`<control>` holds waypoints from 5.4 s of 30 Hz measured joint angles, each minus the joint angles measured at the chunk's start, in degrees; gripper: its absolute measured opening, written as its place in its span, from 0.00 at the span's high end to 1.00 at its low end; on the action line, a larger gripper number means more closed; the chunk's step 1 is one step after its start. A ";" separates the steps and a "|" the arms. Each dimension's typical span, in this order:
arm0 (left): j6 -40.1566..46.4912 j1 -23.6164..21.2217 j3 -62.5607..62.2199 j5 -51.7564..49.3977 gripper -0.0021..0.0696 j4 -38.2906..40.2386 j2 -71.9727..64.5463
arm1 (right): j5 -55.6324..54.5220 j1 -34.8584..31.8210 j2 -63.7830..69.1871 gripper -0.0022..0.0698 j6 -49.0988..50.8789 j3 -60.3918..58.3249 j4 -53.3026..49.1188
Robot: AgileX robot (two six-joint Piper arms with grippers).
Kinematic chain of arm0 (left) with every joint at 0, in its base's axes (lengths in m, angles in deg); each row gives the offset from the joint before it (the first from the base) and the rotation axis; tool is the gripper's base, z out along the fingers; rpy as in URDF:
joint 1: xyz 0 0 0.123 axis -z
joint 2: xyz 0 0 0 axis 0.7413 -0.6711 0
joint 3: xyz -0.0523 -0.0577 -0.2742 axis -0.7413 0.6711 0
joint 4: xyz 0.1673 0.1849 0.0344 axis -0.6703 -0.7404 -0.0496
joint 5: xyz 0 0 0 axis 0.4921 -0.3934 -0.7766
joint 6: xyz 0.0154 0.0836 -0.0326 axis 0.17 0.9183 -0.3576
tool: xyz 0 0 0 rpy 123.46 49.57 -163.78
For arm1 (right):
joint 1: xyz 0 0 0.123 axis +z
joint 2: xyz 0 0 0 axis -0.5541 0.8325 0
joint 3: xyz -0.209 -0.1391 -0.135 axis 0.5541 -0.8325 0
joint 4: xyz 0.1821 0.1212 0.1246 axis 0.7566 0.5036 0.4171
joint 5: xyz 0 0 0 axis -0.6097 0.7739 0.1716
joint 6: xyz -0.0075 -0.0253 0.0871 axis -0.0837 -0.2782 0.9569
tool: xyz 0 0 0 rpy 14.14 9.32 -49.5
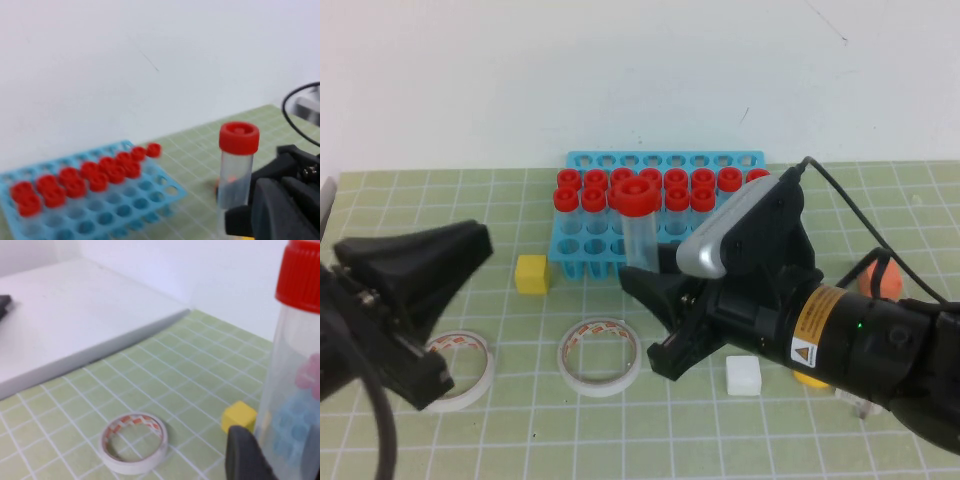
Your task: Place the test tubes
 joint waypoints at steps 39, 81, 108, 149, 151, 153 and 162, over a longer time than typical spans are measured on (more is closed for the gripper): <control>-48.04 14.40 -4.87 28.75 0.97 -63.30 -18.05 | 5.59 0.10 -2.33 0.64 -0.50 -0.22 -7.32; -48.09 27.58 -9.68 26.62 0.31 -30.74 -12.80 | -4.66 0.10 -0.48 0.64 12.07 -0.22 -13.57; -42.48 27.58 -11.07 26.12 0.59 -30.49 -14.43 | -12.01 0.00 2.18 0.64 15.67 -0.22 -19.20; -107.70 24.26 -26.99 41.07 0.59 -108.70 -38.13 | 80.85 0.00 -45.47 0.97 -5.19 -0.22 -11.15; -113.22 24.14 -27.93 41.76 0.59 -114.30 -39.45 | 83.07 0.00 -48.22 0.97 -9.50 -0.22 -7.11; -120.22 23.99 -28.64 43.63 0.59 -119.84 -40.49 | 83.82 0.00 -50.66 0.97 -13.27 -0.53 -3.81; -147.49 23.62 -29.11 58.52 0.59 -147.75 -44.39 | 82.65 0.00 -63.76 0.97 -18.78 -8.61 5.91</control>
